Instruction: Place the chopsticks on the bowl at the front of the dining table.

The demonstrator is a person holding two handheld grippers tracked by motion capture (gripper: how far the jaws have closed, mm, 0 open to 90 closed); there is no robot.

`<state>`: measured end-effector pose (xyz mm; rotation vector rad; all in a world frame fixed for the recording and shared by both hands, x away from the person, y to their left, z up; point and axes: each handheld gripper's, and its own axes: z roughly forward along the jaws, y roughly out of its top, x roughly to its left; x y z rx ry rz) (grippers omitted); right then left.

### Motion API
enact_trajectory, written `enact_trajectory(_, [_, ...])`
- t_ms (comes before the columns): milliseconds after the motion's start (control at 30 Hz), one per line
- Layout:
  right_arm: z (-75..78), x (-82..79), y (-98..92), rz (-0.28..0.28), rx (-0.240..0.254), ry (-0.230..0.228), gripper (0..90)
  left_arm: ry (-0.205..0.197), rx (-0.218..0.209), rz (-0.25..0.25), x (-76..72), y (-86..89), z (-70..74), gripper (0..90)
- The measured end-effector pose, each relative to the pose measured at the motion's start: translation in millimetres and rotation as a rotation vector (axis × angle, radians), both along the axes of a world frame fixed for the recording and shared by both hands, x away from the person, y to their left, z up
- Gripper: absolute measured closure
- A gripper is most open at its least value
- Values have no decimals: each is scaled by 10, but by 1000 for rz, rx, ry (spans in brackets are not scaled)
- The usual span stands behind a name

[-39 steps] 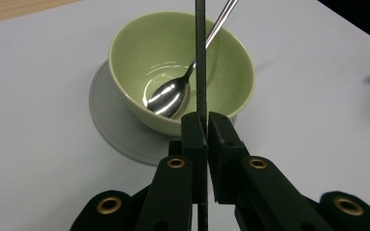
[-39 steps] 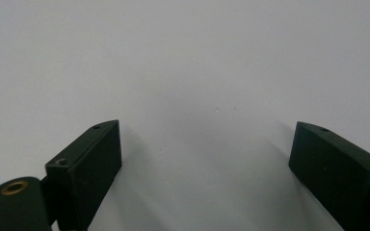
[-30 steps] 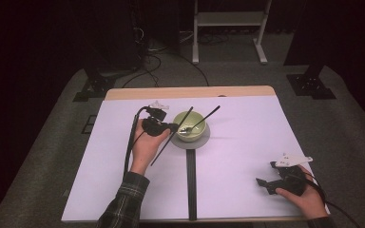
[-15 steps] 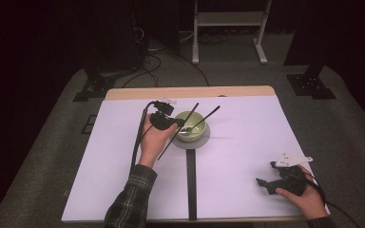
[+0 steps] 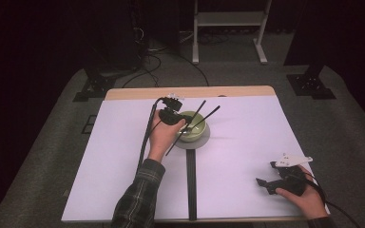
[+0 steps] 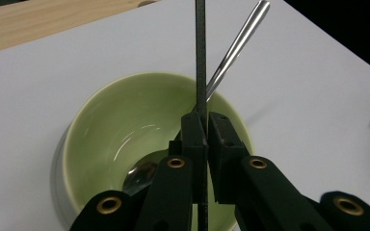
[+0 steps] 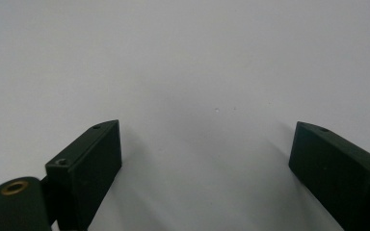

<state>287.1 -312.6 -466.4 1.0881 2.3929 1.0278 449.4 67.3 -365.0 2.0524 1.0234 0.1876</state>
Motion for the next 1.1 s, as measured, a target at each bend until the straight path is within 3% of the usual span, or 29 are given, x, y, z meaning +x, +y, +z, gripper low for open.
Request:
enact_trajectory(500, [0, 0, 0, 0, 0, 0, 99, 29, -10, 12, 140, -91, -101, 864])
enact_trajectory(1100, [0, -1, 0, 0, 0, 0, 99, 41, -12, 10, 168, -127, -190, 860])
